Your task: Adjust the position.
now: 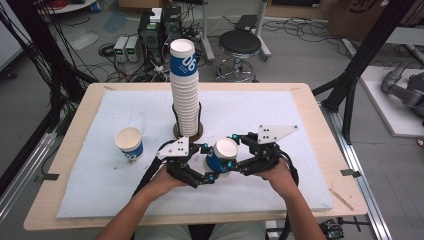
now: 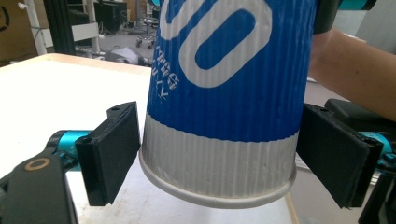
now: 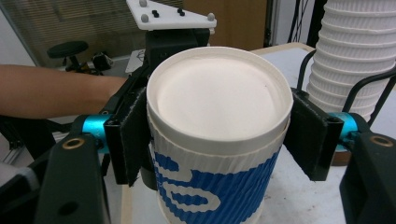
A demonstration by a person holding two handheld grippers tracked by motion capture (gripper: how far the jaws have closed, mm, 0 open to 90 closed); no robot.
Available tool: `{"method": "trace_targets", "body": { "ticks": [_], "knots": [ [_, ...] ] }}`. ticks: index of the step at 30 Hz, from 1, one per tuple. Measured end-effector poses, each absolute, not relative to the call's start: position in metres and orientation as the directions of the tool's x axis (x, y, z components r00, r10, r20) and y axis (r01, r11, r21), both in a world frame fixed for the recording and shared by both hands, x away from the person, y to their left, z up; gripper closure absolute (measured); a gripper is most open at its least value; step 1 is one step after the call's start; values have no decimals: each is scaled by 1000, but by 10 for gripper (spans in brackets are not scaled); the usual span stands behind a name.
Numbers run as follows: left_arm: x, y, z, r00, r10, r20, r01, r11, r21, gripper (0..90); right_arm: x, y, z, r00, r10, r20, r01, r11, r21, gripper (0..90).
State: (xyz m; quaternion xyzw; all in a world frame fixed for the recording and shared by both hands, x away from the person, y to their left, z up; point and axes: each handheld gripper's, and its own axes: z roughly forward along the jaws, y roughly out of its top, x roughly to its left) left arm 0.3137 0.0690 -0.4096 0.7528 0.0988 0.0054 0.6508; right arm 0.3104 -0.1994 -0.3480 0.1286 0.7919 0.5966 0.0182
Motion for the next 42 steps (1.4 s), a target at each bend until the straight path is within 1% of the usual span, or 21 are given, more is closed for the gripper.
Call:
{"method": "trace_targets", "body": {
  "ticks": [4, 6, 14, 23, 25, 28, 30, 34, 36, 38, 42],
  "knots": [
    [314, 69, -410, 981, 153, -117, 138, -141, 980, 158, 311, -200, -350, -965, 225, 133, 190, 255, 948, 299],
    [314, 69, -410, 984, 140, -106, 127, -146, 981, 191, 312, -200, -351, -965, 223, 134, 191, 256, 948, 302],
    [313, 71, -408, 985, 156, -80, 106, -165, 981, 241, 313, -201, -352, -965, 226, 135, 193, 255, 948, 310],
    [312, 72, -399, 985, 161, -57, 92, -223, 970, 264, 314, -202, -353, -961, 225, 162, 216, 241, 946, 306],
    [313, 72, -399, 985, 161, -61, 97, -229, 969, 264, 314, -201, -353, -960, 226, 168, 222, 239, 945, 289],
    [313, 73, -399, 983, 170, -65, 106, -241, 965, 264, 313, -200, -354, -955, 235, 182, 238, 237, 942, 196],
    [313, 74, -398, 982, 173, -71, 113, -243, 963, 265, 313, -200, -353, -955, 240, 172, 229, 235, 945, 195],
    [314, 77, -393, 982, 177, -67, 115, -278, 954, 264, 312, -205, -346, -953, 261, 155, 218, 233, 948, 194],
    [315, 79, -388, 982, 177, -64, 116, -302, 946, 264, 312, -209, -341, -957, 257, 138, 201, 240, 950, 194],
    [316, 80, -385, 982, 180, -59, 116, -326, 938, 264, 312, -212, -335, -963, 250, 104, 171, 262, 950, 194],
    [317, 81, -378, 982, 182, -43, 111, -383, 917, 264, 314, -213, -325, -969, 238, 64, 143, 332, 932, 194]
  ]
}}
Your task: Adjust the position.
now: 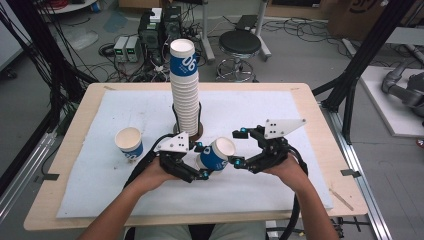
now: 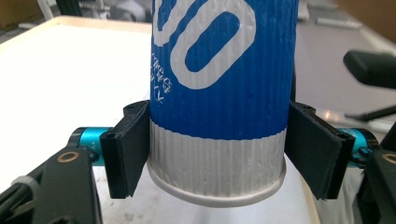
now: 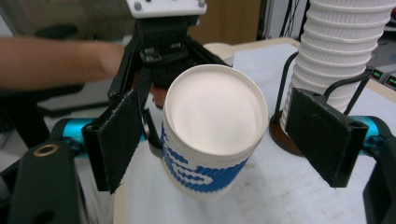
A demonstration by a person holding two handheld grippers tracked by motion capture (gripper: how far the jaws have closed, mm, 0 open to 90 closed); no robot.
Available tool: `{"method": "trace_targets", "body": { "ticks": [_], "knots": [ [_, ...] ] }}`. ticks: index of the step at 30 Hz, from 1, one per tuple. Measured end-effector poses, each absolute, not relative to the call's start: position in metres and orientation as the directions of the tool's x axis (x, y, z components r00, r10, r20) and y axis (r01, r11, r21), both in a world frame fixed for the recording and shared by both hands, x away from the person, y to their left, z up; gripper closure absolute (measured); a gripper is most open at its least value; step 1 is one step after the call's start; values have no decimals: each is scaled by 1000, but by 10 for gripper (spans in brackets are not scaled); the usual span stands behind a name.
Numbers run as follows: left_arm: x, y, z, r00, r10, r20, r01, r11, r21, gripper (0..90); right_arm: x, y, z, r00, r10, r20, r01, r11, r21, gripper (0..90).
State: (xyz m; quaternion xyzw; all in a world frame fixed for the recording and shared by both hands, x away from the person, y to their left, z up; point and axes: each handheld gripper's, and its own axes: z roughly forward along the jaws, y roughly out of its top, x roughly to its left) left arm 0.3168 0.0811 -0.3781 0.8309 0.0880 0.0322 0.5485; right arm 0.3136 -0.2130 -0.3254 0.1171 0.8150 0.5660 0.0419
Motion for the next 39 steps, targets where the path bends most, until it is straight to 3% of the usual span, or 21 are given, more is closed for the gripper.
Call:
{"method": "trace_targets", "body": {
  "ticks": [5, 17, 29, 32, 39],
  "knots": [
    [317, 79, -373, 984, 175, -30, 107, -450, 886, 263, 317, -207, -313, -978, 211, -11, 91, 466, 880, 194],
    [315, 70, -370, 989, 149, -6, 86, -532, 843, 262, 321, -178, -303, -990, 124, -62, 36, 660, 750, 194],
    [313, 67, -372, 992, 123, -7, 74, -546, 834, 262, 324, -164, -316, -997, 79, -26, 40, 729, 683, 201],
    [313, 67, -372, 993, 117, -7, 70, -544, 836, 261, 324, -163, -318, -998, 69, -9, 44, 733, 679, 273],
    [312, 66, -374, 994, 105, -11, 67, -547, 834, 261, 325, -165, -324, -998, 58, 21, 57, 726, 686, 293]
  ]
}}
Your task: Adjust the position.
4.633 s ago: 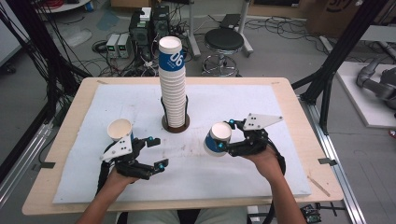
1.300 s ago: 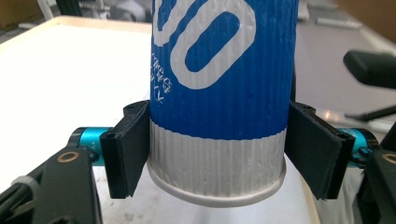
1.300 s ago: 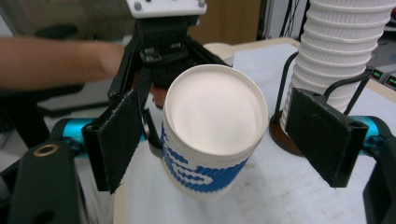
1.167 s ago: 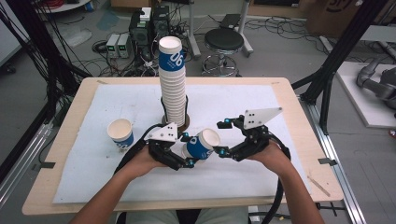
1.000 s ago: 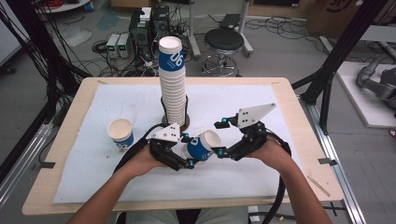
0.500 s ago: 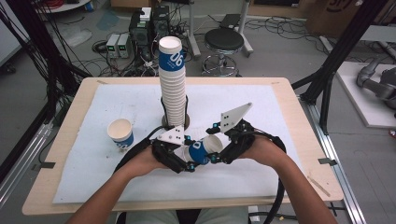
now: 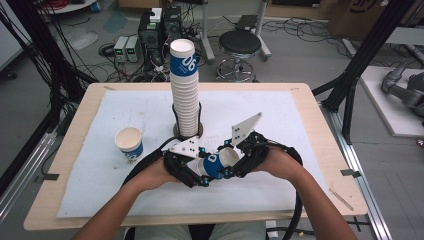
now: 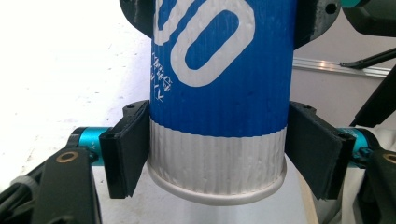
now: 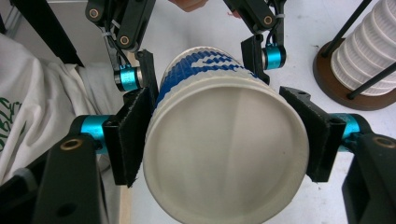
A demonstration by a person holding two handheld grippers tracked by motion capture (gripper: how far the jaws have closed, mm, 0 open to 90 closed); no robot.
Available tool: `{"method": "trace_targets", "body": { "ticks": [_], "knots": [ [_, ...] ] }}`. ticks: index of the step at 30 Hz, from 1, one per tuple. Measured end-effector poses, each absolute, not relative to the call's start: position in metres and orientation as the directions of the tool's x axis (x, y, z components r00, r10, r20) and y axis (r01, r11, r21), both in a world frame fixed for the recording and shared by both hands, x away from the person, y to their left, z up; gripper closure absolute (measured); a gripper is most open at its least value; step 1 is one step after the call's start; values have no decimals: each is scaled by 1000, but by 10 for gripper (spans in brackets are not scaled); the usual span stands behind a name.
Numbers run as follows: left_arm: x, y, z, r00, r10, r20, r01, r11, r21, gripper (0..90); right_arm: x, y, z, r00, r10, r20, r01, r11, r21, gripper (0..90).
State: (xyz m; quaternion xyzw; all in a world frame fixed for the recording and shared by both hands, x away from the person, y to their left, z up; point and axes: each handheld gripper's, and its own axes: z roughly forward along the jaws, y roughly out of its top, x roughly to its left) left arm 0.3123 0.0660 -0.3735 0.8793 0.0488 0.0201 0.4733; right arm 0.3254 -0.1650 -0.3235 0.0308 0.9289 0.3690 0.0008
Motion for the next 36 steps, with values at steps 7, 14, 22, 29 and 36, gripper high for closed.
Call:
{"method": "trace_targets", "body": {
  "ticks": [7, 14, 22, 29, 36],
  "knots": [
    [312, 64, -374, 996, 89, -19, 63, -532, 844, 244, 325, -171, -324, -997, 59, 42, 71, 714, 696, 299],
    [313, 69, -375, 993, 104, -49, 91, -460, 883, 176, 324, -178, -325, -997, 60, 53, 80, 691, 718, 297],
    [312, 82, -375, 990, 133, -51, 94, -343, 935, 174, 326, -194, -326, -993, 99, 66, 114, 633, 766, 296],
    [311, 91, -376, 985, 162, -57, 92, -223, 970, 174, 326, -210, -334, -986, 137, 96, 155, 536, 830, 296],
    [311, 96, -381, 983, 166, -74, 100, -154, 983, 170, 324, -219, -349, -979, 142, 145, 193, 430, 882, 296]
  ]
}}
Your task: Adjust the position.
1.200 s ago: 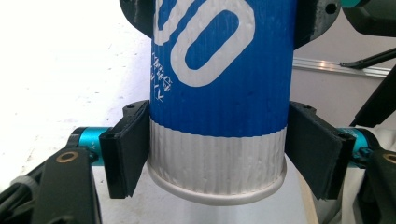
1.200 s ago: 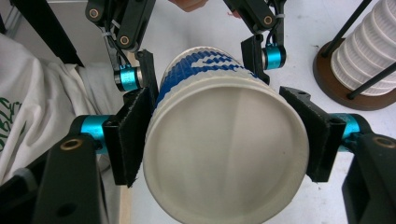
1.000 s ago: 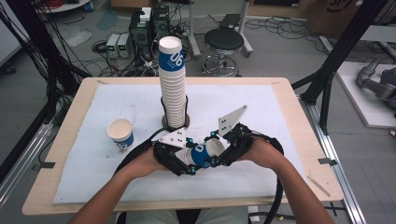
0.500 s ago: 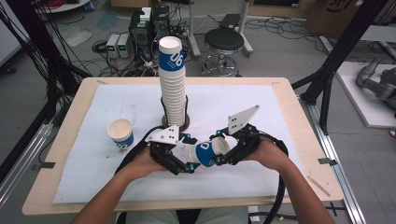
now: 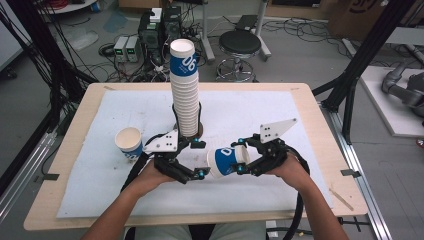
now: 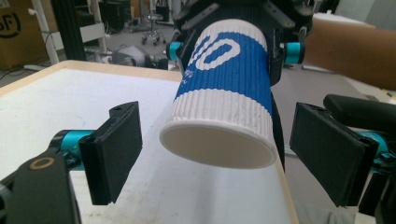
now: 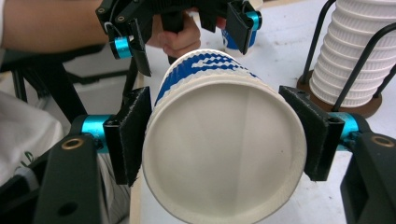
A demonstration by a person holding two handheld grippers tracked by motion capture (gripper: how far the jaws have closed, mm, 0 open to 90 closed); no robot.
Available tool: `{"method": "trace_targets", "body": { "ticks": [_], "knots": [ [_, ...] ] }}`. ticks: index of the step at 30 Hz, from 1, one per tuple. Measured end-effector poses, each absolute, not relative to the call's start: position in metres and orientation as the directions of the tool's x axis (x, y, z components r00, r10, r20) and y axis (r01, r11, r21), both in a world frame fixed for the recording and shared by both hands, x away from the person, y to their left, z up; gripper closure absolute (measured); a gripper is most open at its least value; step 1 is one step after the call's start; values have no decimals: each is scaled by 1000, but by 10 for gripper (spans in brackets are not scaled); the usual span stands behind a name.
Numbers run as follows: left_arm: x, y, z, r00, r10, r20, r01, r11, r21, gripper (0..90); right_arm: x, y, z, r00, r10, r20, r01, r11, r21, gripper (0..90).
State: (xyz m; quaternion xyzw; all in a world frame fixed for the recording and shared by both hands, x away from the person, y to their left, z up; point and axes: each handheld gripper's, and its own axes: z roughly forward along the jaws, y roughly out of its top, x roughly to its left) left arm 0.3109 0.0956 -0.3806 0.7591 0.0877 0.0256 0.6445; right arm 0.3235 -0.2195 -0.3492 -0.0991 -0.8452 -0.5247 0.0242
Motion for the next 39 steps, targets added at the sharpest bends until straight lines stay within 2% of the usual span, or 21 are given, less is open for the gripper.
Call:
{"method": "trace_targets", "body": {
  "ticks": [11, 32, 39],
  "knots": [
    [311, 91, -385, 986, 141, -88, 105, -116, 988, 158, 322, -227, -368, -968, 113, 224, 246, 266, 932, 296],
    [311, 77, -395, 986, 117, -117, 133, -135, 982, 155, 324, -228, -374, -960, 85, 269, 280, 191, 941, 298],
    [311, 80, -392, 990, 110, -88, 103, -138, 985, 212, 324, -228, -375, -959, 85, 271, 283, 197, 939, 305]
  ]
}}
